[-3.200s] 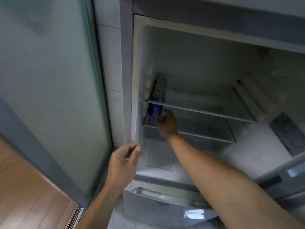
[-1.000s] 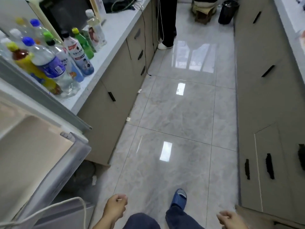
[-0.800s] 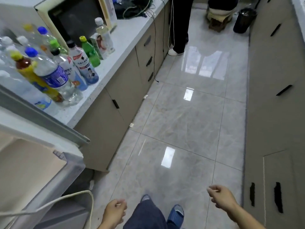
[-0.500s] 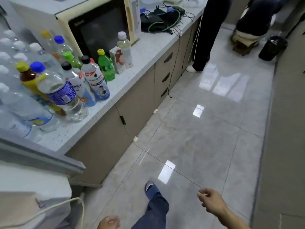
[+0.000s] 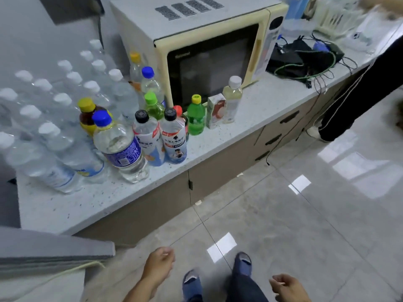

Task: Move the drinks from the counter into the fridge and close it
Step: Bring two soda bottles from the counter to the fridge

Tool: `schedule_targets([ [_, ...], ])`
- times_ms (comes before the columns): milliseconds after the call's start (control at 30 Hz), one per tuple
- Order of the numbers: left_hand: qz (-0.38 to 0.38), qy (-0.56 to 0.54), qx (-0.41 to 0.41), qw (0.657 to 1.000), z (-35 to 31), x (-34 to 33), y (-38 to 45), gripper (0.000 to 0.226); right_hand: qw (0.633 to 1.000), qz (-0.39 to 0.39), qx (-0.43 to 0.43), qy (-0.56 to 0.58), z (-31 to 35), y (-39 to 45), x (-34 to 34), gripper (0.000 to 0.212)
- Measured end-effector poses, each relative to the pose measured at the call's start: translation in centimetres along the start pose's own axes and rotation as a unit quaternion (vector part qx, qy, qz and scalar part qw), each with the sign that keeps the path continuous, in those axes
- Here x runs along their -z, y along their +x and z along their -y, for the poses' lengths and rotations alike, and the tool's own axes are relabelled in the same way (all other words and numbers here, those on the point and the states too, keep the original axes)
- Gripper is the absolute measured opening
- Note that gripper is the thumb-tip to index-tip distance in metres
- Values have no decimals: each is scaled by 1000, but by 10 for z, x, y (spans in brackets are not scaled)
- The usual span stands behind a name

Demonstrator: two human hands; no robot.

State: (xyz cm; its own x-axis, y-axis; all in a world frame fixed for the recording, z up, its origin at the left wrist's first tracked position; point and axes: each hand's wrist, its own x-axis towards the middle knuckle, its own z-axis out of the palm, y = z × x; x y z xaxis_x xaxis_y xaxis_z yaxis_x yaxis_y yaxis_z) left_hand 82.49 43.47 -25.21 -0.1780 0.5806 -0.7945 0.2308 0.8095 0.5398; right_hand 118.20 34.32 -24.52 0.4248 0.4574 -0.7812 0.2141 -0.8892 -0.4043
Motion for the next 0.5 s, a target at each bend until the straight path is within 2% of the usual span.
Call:
schedule_targets([
  [133, -55, -38, -29, 997, -36, -20, 6, 13, 998, -25, 25, -51, 42, 50, 22, 16],
  [300, -109, -18, -90, 990, -106, -53, -1, 7, 992, 52, 75, -92, 136, 119, 49, 16],
  [433, -133, 26, -165, 977, -181, -81, -9, 12, 968, 107, 204, -102, 236, 145, 52, 9],
  [500, -158, 32, -235, 959, -219, -92, -15, 19, 941, 114, 292, -128, 290, 141, 51, 14],
])
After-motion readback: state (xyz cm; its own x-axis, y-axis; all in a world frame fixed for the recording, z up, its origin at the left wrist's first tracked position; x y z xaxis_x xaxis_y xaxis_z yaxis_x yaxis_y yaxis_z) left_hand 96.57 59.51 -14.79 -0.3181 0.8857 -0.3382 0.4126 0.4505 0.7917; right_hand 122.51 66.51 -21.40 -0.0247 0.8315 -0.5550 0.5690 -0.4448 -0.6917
